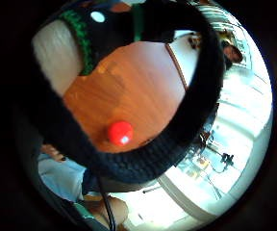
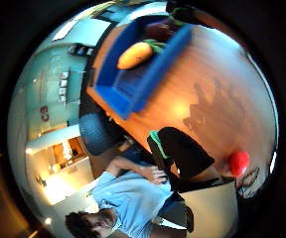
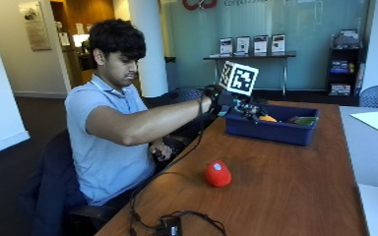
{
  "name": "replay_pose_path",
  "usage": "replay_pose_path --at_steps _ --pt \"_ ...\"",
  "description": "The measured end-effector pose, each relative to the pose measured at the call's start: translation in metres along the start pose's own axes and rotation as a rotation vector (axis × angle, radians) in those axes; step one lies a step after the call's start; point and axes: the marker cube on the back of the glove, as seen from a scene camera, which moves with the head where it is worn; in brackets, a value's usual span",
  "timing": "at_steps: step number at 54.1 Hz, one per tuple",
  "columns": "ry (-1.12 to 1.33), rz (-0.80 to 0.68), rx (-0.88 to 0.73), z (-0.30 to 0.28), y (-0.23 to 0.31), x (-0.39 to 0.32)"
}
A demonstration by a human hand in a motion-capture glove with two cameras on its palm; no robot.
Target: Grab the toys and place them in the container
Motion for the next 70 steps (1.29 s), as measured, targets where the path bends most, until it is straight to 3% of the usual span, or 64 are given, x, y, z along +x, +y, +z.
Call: replay_pose_path --at_steps 8,21,30,34,48,70 --pt "-0.009 0.119 -0.094 0.057 0.037 0.049" --pt "-0.124 0.189 -0.225 0.149 0.075 0.097" --pt "-0.192 0.135 -0.115 0.175 0.069 0.094" --pt "-0.152 0.131 -0.023 0.169 0.065 0.095" --pt "-0.180 0.106 0.058 0.139 0.046 0.077" --pt "-0.201 -0.058 0.276 -0.018 -0.021 -0.012"
